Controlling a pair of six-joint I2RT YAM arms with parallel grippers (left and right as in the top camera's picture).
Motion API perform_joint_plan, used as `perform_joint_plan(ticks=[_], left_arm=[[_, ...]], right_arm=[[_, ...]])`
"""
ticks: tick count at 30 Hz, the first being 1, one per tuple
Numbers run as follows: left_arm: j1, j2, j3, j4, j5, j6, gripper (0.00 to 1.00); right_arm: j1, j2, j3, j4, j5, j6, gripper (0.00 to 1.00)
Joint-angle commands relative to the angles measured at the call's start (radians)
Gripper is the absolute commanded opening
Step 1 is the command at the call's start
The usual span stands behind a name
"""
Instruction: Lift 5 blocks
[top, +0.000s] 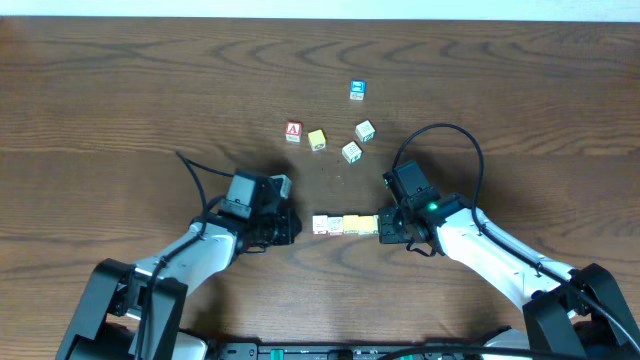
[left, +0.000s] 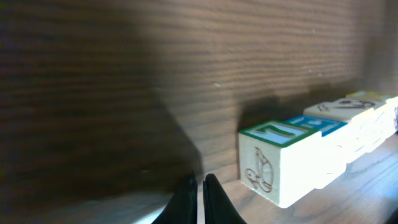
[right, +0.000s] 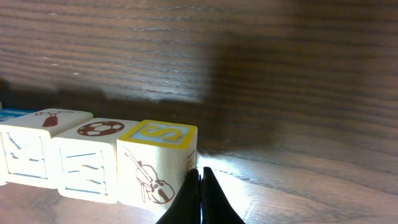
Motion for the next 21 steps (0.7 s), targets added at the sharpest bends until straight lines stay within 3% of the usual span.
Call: perform_joint_plan(ticks=[1, 11, 21], left_arm=[[0.037, 0.007, 0.024, -0.014, 0.079, 0.053, 0.07], [0.041, 0.007, 0.025, -0.033, 0.106, 0.053, 0.07], [0.041, 0.007, 0.025, -0.033, 0.109, 0.053, 0.07]], right_arm=[[-0.015, 0.005, 0.013, 0.000, -0.044, 0.030, 0.01], [-0.016, 0.005, 0.013, -0.040, -0.044, 0.188, 0.01], [-0.060, 0.005, 0.013, -0.042, -0.024, 0.148, 0.01]])
